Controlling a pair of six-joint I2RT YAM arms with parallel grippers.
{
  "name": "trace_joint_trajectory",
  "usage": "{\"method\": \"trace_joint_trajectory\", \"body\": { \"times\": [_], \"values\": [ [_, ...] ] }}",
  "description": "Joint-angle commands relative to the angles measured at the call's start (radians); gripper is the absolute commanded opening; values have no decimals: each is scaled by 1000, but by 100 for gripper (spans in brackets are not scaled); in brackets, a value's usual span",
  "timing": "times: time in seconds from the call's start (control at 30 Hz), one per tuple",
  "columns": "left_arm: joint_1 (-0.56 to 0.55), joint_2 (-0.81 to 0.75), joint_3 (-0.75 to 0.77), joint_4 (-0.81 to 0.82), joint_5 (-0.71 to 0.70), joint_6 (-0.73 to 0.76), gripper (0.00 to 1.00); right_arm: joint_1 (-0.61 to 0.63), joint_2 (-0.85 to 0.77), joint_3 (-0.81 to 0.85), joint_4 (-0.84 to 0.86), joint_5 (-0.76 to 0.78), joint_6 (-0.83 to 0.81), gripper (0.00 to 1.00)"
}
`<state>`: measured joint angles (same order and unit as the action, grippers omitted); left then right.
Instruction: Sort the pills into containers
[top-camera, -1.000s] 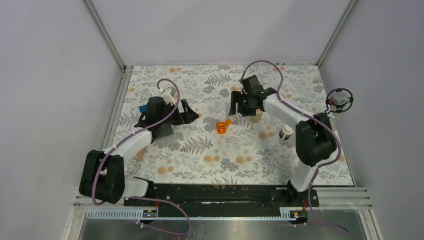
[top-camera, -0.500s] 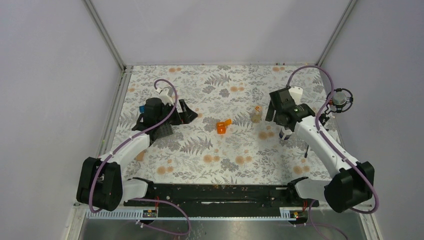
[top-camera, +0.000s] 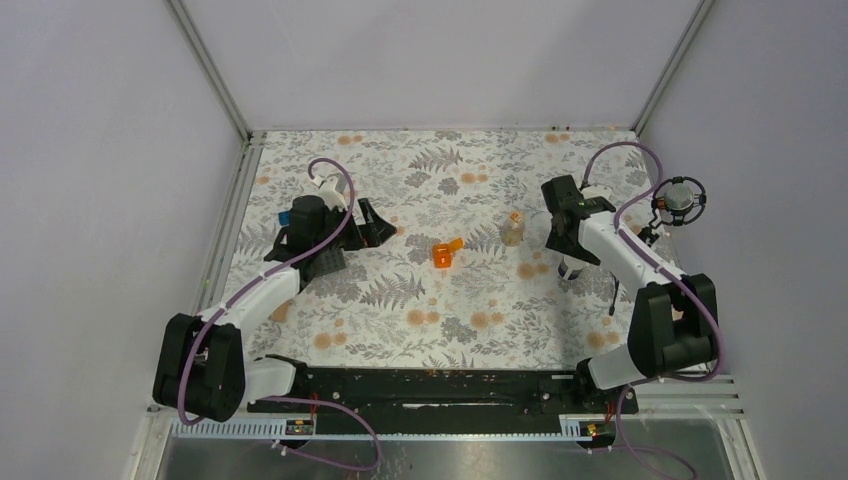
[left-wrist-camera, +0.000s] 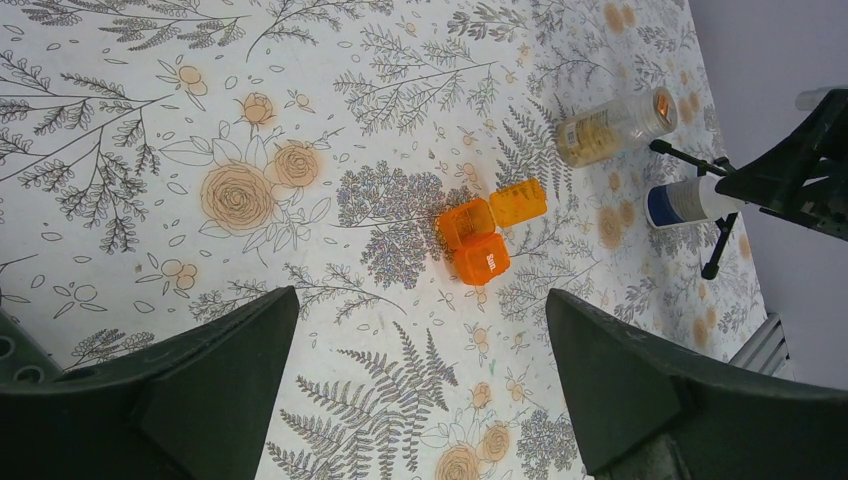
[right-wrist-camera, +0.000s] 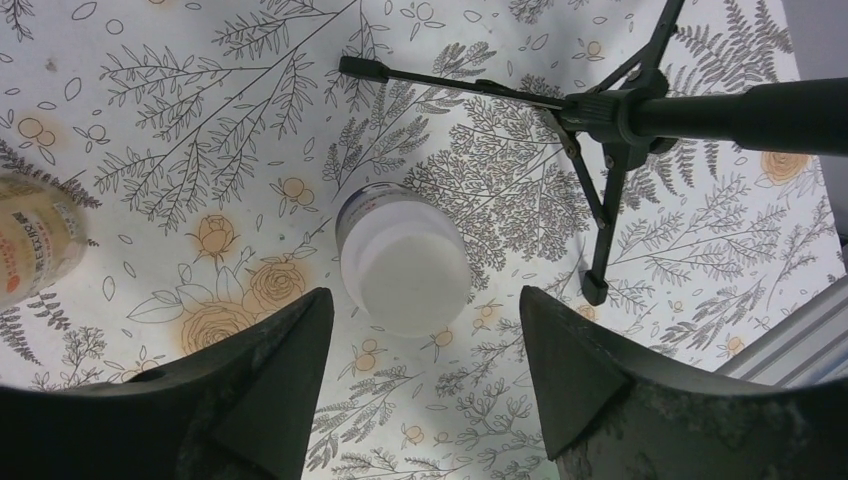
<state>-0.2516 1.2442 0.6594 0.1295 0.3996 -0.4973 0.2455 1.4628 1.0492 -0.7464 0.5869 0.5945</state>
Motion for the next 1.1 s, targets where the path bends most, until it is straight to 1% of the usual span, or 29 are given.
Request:
{"method": "trace_joint_trajectory", "body": {
  "times": [0.0, 0.1, 0.23, 0.3, 0.33, 0.4, 0.47, 0.6, 0.8, 0.87, 1.0, 1.07],
  "values": [
    [-3, 4, 5, 55, -6, 3, 96, -20, 34, -4, 40, -19, 41, 72],
    [-3, 10, 7, 53, -10, 5, 95, -33, 47, -12, 65, -70, 52, 68],
    [-3, 21, 11, 60, -6, 5, 96, -39, 66, -10, 85, -89, 60, 63],
    [-2, 24, 12, 62, -3, 5, 96, -43, 77, -4, 86, -91, 58, 58],
    [-2, 23, 12, 63, -2, 5, 95, -43, 77, -2, 86, -90, 56, 53],
    [-3, 19, 10, 69, 2, 4, 96, -43, 58, -8, 95, -85, 52, 37],
    [-4, 16, 9, 78, 13, 6, 96, -43, 23, -16, 115, -81, 28, 27],
    [-9, 6, 9, 109, 34, 18, 96, -41, -29, 16, 112, -96, -23, 19],
    [-46, 34, 85, 95, 95, 69, 95, -35, -125, 93, 120, -173, -49, 14],
    [-72, 41, 115, 85, 99, 104, 95, -29, -143, 142, 109, -207, -64, 11],
    [-136, 48, 182, 69, 113, 188, 95, -10, -151, 248, 112, -354, -113, 5],
    [-159, 65, 226, 72, 128, 215, 96, 3, -132, 300, 126, -483, -138, 1]
  ]
}}
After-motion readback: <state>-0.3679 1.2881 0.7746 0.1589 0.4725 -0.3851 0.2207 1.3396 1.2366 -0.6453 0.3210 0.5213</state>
